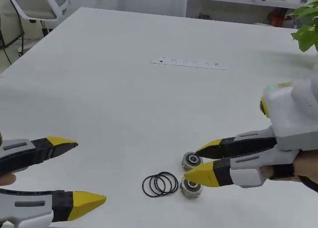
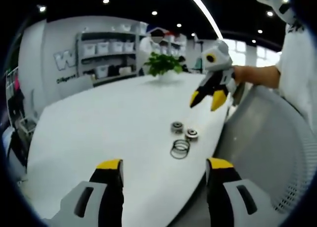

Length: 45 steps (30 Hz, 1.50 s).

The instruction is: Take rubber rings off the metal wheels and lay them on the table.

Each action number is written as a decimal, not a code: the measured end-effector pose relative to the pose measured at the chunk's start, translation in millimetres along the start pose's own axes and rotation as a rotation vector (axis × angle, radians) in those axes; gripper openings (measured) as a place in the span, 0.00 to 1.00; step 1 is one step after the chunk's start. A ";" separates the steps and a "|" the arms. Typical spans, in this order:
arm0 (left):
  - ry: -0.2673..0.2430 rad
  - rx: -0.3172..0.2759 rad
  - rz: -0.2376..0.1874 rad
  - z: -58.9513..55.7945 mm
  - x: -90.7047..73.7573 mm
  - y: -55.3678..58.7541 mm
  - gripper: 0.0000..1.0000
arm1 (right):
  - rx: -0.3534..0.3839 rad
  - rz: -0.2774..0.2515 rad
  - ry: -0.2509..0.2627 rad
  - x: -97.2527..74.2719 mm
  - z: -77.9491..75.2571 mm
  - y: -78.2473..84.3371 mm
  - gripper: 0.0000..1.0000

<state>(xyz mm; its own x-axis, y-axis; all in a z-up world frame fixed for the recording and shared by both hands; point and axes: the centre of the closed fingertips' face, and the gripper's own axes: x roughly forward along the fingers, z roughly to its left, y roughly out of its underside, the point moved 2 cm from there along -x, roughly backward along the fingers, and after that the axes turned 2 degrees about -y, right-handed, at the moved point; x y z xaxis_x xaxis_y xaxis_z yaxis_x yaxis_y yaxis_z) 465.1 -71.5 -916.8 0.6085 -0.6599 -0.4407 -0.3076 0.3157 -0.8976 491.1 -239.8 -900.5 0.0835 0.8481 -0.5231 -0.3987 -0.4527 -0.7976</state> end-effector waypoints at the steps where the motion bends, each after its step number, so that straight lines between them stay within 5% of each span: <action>1: -0.001 -0.003 -0.001 0.3 -0.2 0.0 0.70 | -0.005 -0.003 -0.001 -2.9 2.2 -0.2 0.43; 8: -0.001 -0.004 -0.004 1.5 -5.2 -2.1 0.77 | -0.043 -0.011 0.036 -25.7 5.3 4.5 0.53; 11: -0.012 -0.010 -0.012 3.1 -9.8 -5.2 0.83 | -0.047 -0.030 0.089 -37.1 -2.4 7.1 0.60; 21: -0.074 -0.022 -0.011 15.8 -25.7 -6.6 1.00 | 0.052 -0.095 0.201 -64.0 -24.0 28.6 0.72; 27: -0.103 -0.043 -0.016 22.2 -30.2 -5.3 1.00 | 0.136 -0.170 0.283 -77.0 -39.0 42.0 0.82; 31: -0.114 -0.052 -0.013 25.4 -30.8 -2.7 1.00 | 0.171 -0.167 0.319 -84.0 -45.1 55.1 0.86; 35: -0.113 -0.051 0.035 26.2 -30.0 8.0 1.00 | 0.202 -0.160 0.363 -88.0 -50.5 66.9 0.94; 45: -0.117 -0.070 0.040 29.2 -31.3 14.2 1.00 | 0.261 -0.091 0.370 -80.4 -47.4 95.0 0.99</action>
<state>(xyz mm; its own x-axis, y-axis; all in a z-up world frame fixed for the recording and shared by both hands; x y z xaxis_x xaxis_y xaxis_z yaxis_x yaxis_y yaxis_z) 463.1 -26.5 -916.1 0.6745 -0.5625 -0.4782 -0.3815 0.2889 -0.8780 489.8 -364.1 -948.4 0.4304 0.7048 -0.5640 -0.5872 -0.2559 -0.7679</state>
